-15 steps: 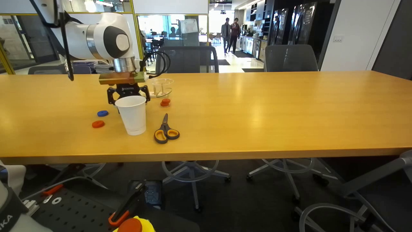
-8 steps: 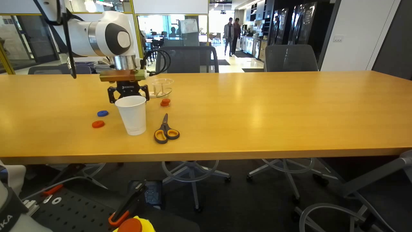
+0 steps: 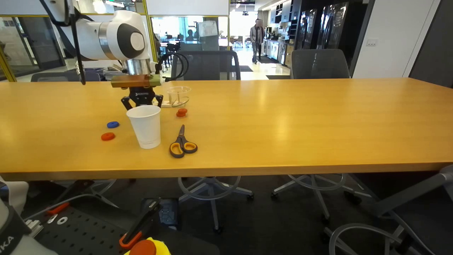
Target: Put the orange circles into the transparent cup then the blue circles into the white cup.
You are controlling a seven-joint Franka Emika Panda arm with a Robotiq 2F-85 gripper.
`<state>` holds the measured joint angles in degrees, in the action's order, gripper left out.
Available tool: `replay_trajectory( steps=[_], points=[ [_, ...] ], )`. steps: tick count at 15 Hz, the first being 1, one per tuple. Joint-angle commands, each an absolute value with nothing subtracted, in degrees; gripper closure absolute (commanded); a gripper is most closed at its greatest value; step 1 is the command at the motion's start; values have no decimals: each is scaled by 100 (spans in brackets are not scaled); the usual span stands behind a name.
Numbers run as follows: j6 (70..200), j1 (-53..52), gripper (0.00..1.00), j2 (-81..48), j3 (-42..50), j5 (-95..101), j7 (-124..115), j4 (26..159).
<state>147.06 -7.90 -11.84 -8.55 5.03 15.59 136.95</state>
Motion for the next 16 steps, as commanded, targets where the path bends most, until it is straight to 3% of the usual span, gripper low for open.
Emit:
replay_trajectory(
  steps=[1,10,16],
  points=[
    [14442,-628,74,-998,-953,284,1928,13681],
    [12519,-583,74,70,-881,-346,3103,13247],
    [12933,-562,74,105,-618,-207,2900,12808]
  ],
)
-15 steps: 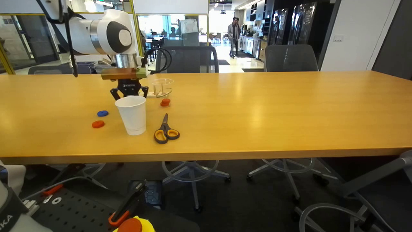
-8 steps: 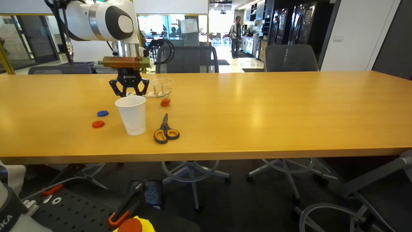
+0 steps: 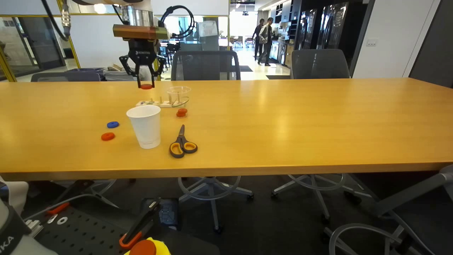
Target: Put the orange circles into the transparent cup then the blue circles into the white cup.
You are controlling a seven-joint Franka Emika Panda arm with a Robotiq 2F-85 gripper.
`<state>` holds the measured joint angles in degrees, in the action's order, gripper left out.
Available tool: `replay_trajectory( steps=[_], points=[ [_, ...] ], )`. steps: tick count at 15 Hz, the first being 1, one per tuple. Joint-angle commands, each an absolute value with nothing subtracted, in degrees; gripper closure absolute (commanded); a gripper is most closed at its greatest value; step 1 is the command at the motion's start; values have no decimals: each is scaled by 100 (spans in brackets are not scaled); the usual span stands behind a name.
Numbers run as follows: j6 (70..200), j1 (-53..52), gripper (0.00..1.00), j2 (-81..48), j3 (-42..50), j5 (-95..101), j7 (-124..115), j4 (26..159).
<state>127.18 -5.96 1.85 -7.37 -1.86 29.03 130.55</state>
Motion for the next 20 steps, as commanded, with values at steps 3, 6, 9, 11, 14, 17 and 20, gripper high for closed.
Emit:
replay_trajectory(
  steps=[3,6,9,11,14,17,20],
  points=[
    [13158,-503,74,-177,-481,-134,2819,12541],
    [13255,-420,74,-465,-405,-119,2802,12351],
    [13321,-339,74,-691,-398,-121,2773,12223],
    [13358,-292,74,-799,-409,-123,2742,12144],
    [13408,-241,74,-875,-402,-79,2636,12035],
    [13418,-211,33,-922,-386,1,2497,11979],
    [13384,-200,18,-890,-389,67,2374,12007]
  ],
)
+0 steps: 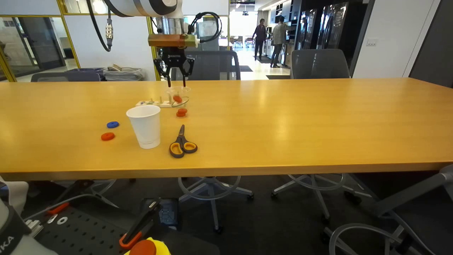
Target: Put the orange circles into the transparent cup then the blue circles into the white cup.
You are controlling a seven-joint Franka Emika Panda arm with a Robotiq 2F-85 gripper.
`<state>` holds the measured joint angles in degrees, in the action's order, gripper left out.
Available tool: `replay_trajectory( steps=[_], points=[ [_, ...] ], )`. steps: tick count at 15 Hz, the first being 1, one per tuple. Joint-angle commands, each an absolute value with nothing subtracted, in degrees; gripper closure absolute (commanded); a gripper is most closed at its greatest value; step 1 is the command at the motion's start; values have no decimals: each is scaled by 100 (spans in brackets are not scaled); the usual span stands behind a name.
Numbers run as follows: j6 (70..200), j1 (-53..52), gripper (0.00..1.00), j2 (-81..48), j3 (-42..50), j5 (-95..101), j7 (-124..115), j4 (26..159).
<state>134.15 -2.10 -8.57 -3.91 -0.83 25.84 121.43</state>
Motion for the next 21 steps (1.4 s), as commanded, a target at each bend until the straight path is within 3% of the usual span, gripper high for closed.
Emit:
replay_trajectory(
  steps=[1,3,21],
  points=[
    [13375,-202,9,-859,-396,80,2353,12030],
    [13377,-224,0,-754,-426,84,2325,12117],
    [13158,-1239,0,-239,-1468,-239,2567,13464]
  ],
)
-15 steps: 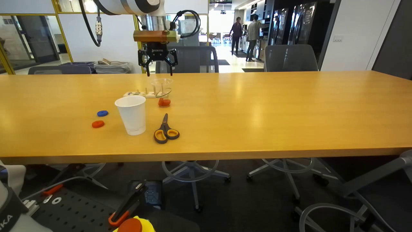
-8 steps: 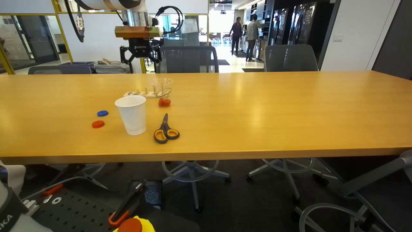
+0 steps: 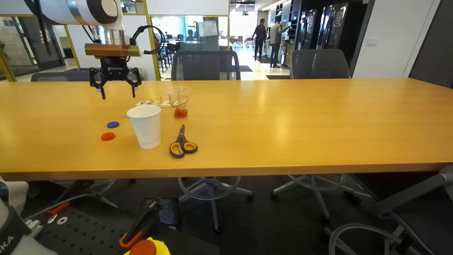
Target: Put the orange circles into the transparent cup then the blue circles into the white cup.
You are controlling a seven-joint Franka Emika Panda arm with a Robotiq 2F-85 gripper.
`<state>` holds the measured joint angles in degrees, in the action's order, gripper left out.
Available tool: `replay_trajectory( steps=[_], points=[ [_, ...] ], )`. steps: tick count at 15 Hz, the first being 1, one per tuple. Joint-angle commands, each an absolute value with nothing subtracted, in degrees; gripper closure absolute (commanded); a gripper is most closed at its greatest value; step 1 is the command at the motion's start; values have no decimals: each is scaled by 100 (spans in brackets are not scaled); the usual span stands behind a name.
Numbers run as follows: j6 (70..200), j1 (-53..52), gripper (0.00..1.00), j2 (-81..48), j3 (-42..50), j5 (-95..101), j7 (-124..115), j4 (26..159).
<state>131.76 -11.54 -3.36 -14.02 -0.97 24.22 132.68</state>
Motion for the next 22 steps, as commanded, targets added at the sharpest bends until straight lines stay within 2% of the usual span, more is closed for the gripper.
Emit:
replay_trajectory(
  steps=[1,10,22],
  points=[
    [13232,-1266,0,-243,-1487,-224,2542,13573],
    [14110,-1314,0,-378,-1561,-560,2480,14184],
    [15146,-1315,0,-794,-1738,-438,2330,14292]
  ],
)
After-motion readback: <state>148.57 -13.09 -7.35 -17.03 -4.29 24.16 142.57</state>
